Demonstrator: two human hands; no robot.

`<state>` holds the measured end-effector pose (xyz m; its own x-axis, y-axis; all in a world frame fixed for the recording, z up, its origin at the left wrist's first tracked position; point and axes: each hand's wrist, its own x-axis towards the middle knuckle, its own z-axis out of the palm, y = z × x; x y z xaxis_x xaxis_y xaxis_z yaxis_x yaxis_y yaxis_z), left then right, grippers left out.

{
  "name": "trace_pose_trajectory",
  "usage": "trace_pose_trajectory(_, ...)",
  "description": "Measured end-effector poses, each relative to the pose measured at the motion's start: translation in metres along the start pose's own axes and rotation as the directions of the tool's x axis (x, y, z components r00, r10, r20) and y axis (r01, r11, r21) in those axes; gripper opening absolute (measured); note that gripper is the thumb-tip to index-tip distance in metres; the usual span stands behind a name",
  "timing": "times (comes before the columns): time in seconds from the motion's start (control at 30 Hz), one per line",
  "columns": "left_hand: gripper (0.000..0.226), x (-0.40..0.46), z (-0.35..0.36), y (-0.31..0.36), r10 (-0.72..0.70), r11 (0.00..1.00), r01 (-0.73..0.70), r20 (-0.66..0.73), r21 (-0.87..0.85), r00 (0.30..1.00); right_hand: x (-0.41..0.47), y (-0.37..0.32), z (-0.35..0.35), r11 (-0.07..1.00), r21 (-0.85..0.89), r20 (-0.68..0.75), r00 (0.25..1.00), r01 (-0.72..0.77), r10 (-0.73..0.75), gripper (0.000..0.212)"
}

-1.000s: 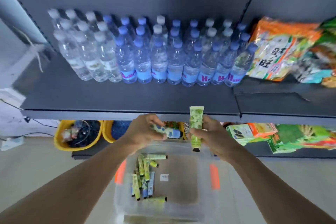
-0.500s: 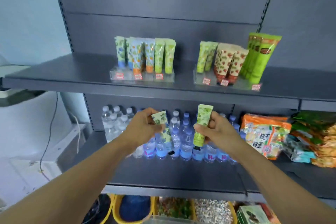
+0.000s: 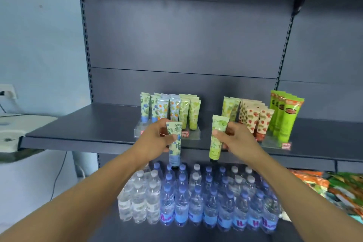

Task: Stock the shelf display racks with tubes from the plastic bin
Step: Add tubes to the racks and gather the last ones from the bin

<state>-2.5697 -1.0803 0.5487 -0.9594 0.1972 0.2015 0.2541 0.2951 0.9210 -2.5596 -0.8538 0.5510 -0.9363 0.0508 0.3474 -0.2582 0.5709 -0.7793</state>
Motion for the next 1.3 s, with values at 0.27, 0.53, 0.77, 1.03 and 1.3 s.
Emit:
trace_pose_trajectory(0.27,0.027,0.009,-0.018,0.000,0.000,1.000,0.004,-0.190,0.019,0.982,0.062,-0.019,0.011,0.993,-0.038,-0.033,0.993,0.109,-0.111,0.034)
trace_pose_trajectory(0.53,0.011,0.024,-0.039,0.001,0.050,0.998,-0.039,-0.273,0.046,0.961,0.100,-0.032,0.047,0.987,-0.061,-0.044,0.988,0.147,-0.149,0.020)
trace_pose_trajectory(0.77,0.017,0.039,-0.057,-0.009,0.066,0.997,-0.052,-0.255,0.059,0.965,0.109,-0.020,0.068,0.971,-0.214,0.012,0.994,0.110,-0.110,0.037)
trace_pose_trajectory(1.03,0.015,0.056,-0.077,-0.005,0.085,0.996,-0.080,-0.229,0.031,0.970,0.106,-0.025,0.066,0.946,-0.313,0.010,0.997,0.077,-0.078,0.044)
trace_pose_trajectory(1.3,0.019,0.093,-0.096,0.003,0.123,0.992,-0.118,-0.224,0.036,0.967,0.102,-0.050,0.044,0.942,-0.320,-0.149,0.977,0.100,-0.154,0.049)
